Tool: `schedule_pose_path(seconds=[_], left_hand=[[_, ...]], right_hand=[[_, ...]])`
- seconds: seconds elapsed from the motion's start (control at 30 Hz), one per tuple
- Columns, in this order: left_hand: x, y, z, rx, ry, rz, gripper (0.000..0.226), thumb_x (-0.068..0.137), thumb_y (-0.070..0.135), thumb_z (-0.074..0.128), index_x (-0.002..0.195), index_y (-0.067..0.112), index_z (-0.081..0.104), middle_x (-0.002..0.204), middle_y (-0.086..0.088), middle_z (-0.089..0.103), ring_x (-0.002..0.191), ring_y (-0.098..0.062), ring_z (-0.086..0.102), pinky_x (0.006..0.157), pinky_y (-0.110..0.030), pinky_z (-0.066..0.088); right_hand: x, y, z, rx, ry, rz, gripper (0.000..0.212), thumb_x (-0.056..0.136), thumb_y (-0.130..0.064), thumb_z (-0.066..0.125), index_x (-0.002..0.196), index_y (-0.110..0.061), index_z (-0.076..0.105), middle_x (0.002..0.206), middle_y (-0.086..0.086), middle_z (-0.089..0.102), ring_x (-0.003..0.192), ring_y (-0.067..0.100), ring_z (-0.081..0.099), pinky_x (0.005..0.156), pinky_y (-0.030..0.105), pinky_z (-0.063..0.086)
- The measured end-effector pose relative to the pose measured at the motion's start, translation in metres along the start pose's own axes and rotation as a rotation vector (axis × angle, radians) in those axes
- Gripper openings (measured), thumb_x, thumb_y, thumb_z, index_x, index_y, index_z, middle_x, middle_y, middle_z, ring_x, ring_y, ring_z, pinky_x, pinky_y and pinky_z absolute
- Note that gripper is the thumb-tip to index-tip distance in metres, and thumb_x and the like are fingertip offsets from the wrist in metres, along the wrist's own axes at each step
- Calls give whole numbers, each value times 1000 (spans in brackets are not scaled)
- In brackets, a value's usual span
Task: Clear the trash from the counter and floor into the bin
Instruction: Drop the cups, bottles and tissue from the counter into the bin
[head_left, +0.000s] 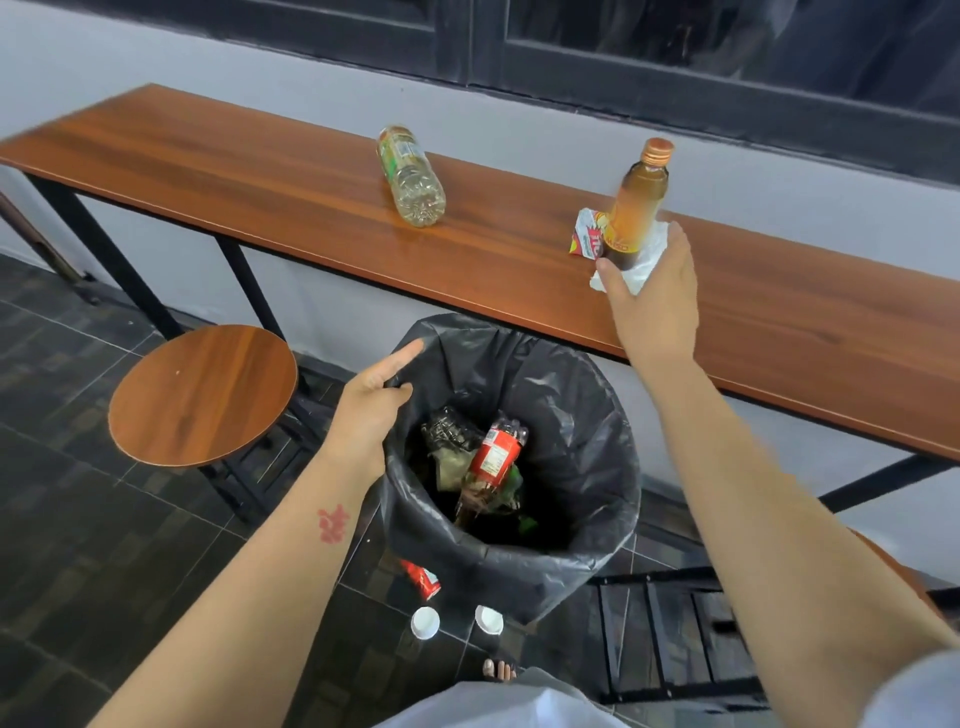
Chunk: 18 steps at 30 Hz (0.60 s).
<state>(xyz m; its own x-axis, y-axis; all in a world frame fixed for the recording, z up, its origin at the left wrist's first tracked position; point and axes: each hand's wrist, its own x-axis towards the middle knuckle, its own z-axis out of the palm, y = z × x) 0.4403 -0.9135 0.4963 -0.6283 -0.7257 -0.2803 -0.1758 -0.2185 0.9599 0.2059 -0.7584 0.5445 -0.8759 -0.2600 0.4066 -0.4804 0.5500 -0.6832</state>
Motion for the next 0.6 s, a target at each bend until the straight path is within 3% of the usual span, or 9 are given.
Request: schedule_pose_path(seconds=[0.2, 0.47, 0.6], left_hand=[[6, 0, 6, -29, 41, -11, 59, 96, -10, 45, 118, 38, 70, 142, 14, 52, 136, -8, 39, 111, -33, 36], [9, -2, 8, -47, 81, -8, 58, 96, -11, 44, 121, 35, 70, 140, 15, 54, 135, -9, 41, 108, -29, 37], [10, -2, 10, -53, 72, -16, 55, 97, -9, 45, 121, 34, 70, 137, 12, 57, 131, -11, 46, 110, -36, 39]], right_hand=[[44, 3, 23, 167, -51, 120, 72, 85, -45, 69, 140, -14, 36, 128, 1, 57, 112, 16, 59, 84, 23, 44], [59, 15, 33, 238, -53, 173, 47, 89, -38, 66, 125, -15, 48, 119, -2, 63, 104, 11, 63, 84, 23, 48], [57, 14, 30, 265, -50, 154, 44, 89, -37, 66, 120, -12, 48, 113, -2, 65, 97, 10, 62, 77, 20, 44]])
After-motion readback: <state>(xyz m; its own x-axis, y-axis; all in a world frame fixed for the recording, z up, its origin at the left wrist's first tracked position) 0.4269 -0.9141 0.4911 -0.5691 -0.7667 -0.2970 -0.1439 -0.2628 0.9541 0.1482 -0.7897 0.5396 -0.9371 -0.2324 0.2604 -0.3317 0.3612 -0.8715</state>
